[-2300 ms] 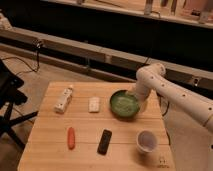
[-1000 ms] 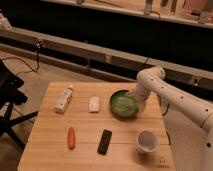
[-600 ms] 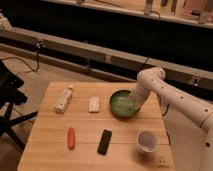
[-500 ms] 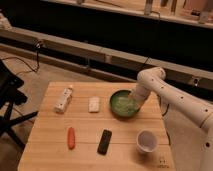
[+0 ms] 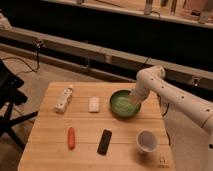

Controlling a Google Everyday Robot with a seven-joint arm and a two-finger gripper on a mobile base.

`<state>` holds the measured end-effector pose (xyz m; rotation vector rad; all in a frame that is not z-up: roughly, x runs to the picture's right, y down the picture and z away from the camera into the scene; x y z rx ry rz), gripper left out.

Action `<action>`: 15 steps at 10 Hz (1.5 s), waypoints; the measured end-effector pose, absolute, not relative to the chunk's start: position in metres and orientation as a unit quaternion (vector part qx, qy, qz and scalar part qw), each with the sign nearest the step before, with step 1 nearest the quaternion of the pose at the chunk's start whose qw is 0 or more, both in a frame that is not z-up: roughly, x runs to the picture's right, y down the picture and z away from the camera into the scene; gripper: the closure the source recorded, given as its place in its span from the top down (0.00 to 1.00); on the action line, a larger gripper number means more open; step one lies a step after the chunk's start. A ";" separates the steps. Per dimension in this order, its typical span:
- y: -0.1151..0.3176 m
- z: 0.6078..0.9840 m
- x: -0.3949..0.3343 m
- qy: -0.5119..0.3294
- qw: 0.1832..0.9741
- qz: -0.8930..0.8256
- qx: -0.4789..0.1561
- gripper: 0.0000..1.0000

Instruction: Pick up the ceramic bowl

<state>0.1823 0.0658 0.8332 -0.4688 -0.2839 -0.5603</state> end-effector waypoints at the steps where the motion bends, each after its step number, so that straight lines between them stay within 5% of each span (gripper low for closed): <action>1: 0.059 0.822 0.184 -0.133 0.923 -0.280 -0.230 0.75; 4: 0.074 0.818 0.210 -0.127 0.916 -0.278 -0.260 0.80; 12: 0.143 0.883 0.216 -0.179 0.876 -0.263 -0.362 0.80; 15: 0.138 0.881 0.223 -0.169 0.884 -0.268 -0.344 0.59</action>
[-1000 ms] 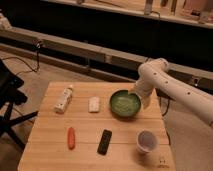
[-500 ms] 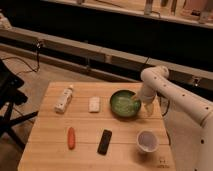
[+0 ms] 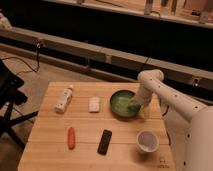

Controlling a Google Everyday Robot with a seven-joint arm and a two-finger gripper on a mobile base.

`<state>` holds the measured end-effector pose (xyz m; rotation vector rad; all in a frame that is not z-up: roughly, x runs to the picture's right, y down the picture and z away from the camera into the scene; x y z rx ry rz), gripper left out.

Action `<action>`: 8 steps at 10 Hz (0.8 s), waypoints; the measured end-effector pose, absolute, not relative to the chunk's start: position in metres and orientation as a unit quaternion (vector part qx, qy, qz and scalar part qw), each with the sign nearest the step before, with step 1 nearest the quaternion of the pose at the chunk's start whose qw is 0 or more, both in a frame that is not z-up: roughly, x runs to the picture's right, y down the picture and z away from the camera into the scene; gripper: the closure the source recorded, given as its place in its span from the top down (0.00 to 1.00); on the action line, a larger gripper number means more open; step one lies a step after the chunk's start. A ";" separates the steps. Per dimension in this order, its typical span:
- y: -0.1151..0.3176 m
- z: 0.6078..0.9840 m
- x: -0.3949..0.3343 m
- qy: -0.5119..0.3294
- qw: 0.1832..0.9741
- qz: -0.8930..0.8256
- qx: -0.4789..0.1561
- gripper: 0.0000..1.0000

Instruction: Pick up the ceramic bowl

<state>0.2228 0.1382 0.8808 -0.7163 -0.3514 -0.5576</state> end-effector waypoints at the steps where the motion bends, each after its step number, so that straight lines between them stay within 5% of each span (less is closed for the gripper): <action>1: 0.128 0.873 0.222 -0.166 0.886 -0.270 -0.338 0.49; 4: 0.126 0.869 0.220 -0.169 0.882 -0.274 -0.343 0.13; 8: 0.112 0.862 0.222 -0.166 0.885 -0.287 -0.327 0.05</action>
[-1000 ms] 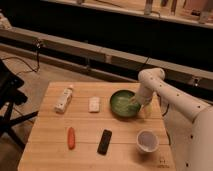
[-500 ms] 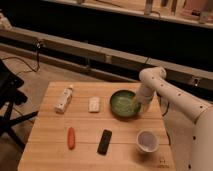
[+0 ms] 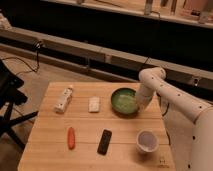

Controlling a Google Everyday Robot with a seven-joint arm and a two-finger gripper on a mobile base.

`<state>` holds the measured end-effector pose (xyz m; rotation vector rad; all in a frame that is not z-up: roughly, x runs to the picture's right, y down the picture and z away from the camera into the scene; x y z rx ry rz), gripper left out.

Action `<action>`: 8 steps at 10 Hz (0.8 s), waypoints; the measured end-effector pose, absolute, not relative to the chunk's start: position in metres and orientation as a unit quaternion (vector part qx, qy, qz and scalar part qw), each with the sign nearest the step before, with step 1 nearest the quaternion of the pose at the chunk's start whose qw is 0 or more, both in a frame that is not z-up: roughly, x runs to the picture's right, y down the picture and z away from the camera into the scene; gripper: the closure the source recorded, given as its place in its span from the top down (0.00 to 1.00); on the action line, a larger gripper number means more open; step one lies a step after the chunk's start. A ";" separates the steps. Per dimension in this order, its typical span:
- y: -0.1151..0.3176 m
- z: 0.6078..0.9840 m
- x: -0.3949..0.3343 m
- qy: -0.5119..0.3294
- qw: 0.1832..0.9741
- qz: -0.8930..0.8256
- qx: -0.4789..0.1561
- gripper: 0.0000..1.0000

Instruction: Pick up the ceramic bowl

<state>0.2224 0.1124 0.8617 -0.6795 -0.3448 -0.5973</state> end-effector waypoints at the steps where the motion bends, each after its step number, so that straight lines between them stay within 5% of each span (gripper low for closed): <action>1: 0.105 0.851 0.223 -0.167 0.884 -0.289 -0.327 0.05; 8: 0.080 0.828 0.225 -0.170 0.881 -0.308 -0.317 0.05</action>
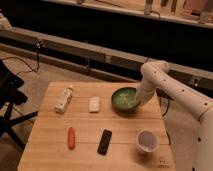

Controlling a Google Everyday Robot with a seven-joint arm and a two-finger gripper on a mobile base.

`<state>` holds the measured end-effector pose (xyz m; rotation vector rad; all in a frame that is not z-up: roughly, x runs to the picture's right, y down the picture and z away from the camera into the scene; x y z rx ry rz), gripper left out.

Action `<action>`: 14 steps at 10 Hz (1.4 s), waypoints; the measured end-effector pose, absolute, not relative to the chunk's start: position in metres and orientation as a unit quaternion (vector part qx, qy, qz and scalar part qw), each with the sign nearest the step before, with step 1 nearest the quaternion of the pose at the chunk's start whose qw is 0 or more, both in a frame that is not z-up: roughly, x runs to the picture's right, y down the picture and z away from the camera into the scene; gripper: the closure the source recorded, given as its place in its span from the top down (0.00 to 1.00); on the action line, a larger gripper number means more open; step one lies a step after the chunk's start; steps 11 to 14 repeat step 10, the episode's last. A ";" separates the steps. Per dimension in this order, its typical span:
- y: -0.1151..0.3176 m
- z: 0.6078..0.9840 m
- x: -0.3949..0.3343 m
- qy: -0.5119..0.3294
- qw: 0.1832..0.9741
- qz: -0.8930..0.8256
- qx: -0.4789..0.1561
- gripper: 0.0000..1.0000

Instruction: Pick up the ceramic bowl

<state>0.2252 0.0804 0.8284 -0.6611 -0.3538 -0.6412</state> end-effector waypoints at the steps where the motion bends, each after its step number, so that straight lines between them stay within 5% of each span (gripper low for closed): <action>1: 0.075 0.822 0.226 -0.171 0.880 -0.312 -0.315 0.05; 14: 0.048 0.808 0.231 -0.170 0.882 -0.318 -0.305 0.05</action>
